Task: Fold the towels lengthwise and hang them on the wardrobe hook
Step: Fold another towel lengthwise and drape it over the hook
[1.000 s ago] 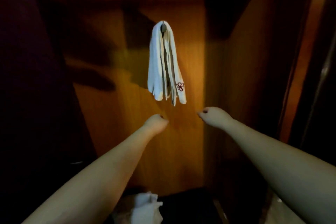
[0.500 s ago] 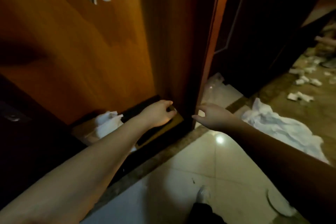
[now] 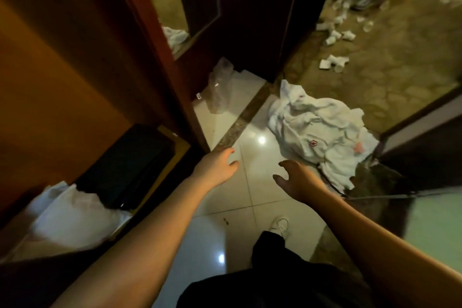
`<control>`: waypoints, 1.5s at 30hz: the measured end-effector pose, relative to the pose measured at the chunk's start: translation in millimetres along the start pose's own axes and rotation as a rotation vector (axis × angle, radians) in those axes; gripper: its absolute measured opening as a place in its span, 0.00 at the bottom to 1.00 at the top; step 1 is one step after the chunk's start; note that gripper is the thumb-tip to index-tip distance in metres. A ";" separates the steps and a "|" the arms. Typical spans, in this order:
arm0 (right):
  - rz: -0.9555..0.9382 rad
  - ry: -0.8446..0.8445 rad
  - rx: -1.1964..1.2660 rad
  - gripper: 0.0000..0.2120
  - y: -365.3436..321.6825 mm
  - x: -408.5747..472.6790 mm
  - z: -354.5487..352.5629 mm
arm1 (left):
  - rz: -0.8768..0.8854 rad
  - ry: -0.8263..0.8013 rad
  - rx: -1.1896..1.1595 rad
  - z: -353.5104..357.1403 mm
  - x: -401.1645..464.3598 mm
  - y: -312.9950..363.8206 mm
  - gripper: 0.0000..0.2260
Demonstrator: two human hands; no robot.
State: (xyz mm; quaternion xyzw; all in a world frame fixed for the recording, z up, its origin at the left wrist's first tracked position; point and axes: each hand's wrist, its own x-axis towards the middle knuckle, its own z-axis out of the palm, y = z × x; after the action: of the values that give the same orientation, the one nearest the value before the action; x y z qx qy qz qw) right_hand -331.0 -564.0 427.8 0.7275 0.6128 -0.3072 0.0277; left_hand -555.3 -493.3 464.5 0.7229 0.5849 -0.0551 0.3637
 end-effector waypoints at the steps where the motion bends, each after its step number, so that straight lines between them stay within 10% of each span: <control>1: 0.028 -0.004 0.011 0.27 19.5 8.7 -6.6 | 0.002 -0.018 0.010 4.4 18.0 16.4 0.24; 25: 0.462 -0.072 0.297 0.22 303.2 279.3 -128.9 | 0.171 -0.331 0.179 38.2 454.3 247.8 0.12; 45: 0.482 -0.143 0.298 0.24 433.8 619.0 -47.6 | 0.040 -0.526 0.311 151.1 821.7 231.6 0.15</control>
State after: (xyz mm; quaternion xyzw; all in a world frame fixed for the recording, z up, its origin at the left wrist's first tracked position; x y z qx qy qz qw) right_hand 120.0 -110.0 22.9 0.8247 0.3669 -0.4289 0.0358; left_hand -43.4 67.6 46.2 0.7422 0.4410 -0.3221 0.3885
